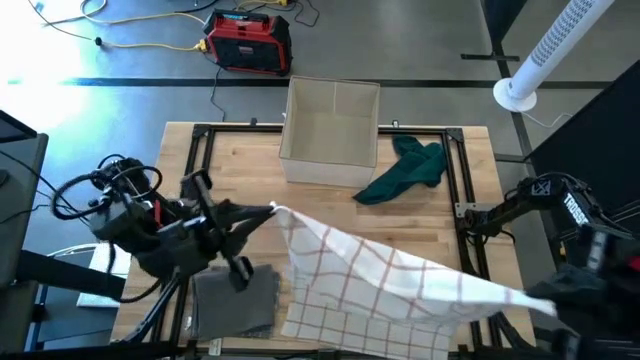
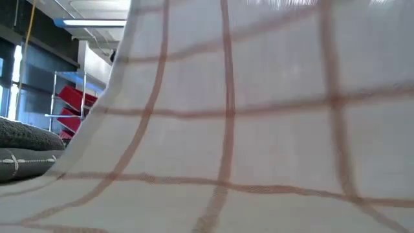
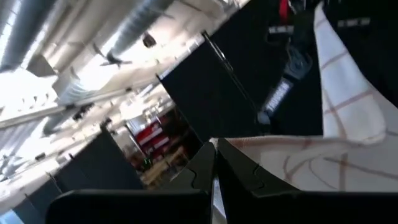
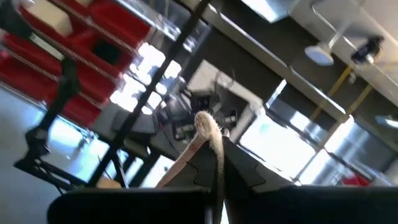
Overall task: Fold towel
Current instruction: Fold the white checkered towel
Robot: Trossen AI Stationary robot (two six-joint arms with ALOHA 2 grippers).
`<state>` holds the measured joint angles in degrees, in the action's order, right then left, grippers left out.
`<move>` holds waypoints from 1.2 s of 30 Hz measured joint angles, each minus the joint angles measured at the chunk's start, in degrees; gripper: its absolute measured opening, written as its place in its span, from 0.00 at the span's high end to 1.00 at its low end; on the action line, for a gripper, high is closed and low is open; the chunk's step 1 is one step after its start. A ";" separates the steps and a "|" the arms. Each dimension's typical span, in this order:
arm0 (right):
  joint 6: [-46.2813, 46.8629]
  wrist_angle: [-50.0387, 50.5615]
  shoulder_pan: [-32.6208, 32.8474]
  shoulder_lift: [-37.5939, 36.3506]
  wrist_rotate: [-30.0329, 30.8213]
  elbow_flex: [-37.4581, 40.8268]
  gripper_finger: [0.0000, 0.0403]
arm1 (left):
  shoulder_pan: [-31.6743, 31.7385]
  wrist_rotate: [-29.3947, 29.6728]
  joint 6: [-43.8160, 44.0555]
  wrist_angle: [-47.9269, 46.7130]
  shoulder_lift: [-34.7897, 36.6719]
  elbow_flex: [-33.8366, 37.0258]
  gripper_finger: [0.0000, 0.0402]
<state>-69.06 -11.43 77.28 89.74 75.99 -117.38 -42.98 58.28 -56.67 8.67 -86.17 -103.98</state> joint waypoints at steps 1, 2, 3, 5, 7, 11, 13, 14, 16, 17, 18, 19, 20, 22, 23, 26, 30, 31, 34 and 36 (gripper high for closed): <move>1.19 0.09 -0.75 -0.94 0.08 1.63 1.00 | 0.81 -2.28 3.65 -4.11 0.76 0.02 1.00; 2.30 0.11 -1.57 -2.02 0.16 3.42 1.00 | 1.85 -5.24 7.87 -8.13 1.49 0.06 1.00; 3.09 0.10 -2.31 -3.31 0.16 5.36 1.00 | 3.07 -8.39 12.24 -11.92 2.28 0.07 1.00; 5.03 0.03 -3.32 -6.21 0.15 9.08 1.00 | 5.66 -11.92 19.24 -18.72 3.76 0.07 1.00; 8.11 0.24 -4.02 -9.28 0.84 12.83 1.00 | 8.30 -12.97 24.58 -24.64 4.64 0.04 1.00; 18.18 5.23 -5.49 -16.25 6.37 20.79 1.00 | 12.80 -15.44 31.18 -34.80 4.85 0.05 1.00; 24.06 8.36 -6.30 -19.78 7.86 25.01 1.00 | 14.71 -16.46 32.61 -38.37 4.83 0.07 1.00; 26.68 9.78 -6.64 -21.51 8.46 27.22 1.00 | 15.91 -17.28 33.08 -39.70 4.86 0.07 1.00; 31.64 11.72 -7.18 -24.71 9.67 31.36 1.00 | 18.70 -20.25 34.30 -41.51 4.93 0.26 1.00; 33.73 12.10 -7.44 -26.27 10.00 33.35 1.00 | 20.32 -22.32 35.00 -41.55 4.97 0.80 1.00; 35.48 12.21 -7.59 -27.73 10.46 35.25 1.00 | 21.92 -25.01 35.62 -40.41 5.23 2.27 1.00; 36.77 12.27 -7.58 -28.90 10.67 36.81 1.00 | 23.59 -27.71 36.31 -38.52 5.60 4.36 1.00; 37.92 12.33 -7.57 -29.94 10.74 38.34 1.00 | 25.25 -30.42 37.01 -36.63 5.96 6.45 1.00; 40.23 12.45 -7.55 -32.01 10.88 41.41 1.00 | 28.57 -35.82 38.39 -32.85 6.70 10.62 1.00; 41.39 12.51 -7.54 -33.05 10.94 42.94 1.00 | 30.23 -38.52 39.09 -30.96 7.06 12.71 1.00; 45.01 13.13 -7.53 -35.97 11.06 47.62 1.00 | 34.94 -45.66 41.85 -24.86 7.74 19.32 1.00; 52.46 15.64 -7.50 -39.76 11.04 53.80 1.00 | 38.82 -47.66 45.37 -19.92 8.73 27.75 1.00; 54.46 16.54 -7.50 -40.75 11.04 55.19 1.00 | 39.60 -47.34 46.11 -19.10 9.56 29.80 1.00; 58.14 17.59 -7.50 -43.69 11.04 58.81 1.00 | 41.56 -44.85 48.02 -17.64 13.16 35.69 1.00; 59.31 17.69 -7.61 -45.55 11.04 60.76 1.00 | 42.65 -41.67 48.67 -17.49 16.84 39.34 1.00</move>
<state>-9.74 6.26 69.67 44.18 87.02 -56.62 -0.34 16.62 -8.00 -8.81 -69.33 -64.64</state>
